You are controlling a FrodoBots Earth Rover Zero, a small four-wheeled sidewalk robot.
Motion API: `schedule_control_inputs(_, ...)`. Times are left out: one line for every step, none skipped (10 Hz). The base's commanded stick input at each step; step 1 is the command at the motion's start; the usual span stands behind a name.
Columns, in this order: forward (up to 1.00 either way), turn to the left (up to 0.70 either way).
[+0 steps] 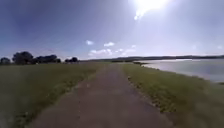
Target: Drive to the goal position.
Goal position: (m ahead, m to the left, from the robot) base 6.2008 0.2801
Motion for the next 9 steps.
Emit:
schedule_control_inputs(0.85,0.0)
schedule_control_inputs(0.85,0.0)
schedule_control_inputs(0.85,0.0)
schedule_control_inputs(0.85,0.0)
schedule_control_inputs(0.85,0.0)
schedule_control_inputs(0.85,0.0)
schedule_control_inputs(0.85,0.0)
schedule_control_inputs(0.85,0.0)
schedule_control_inputs(0.85,0.0)
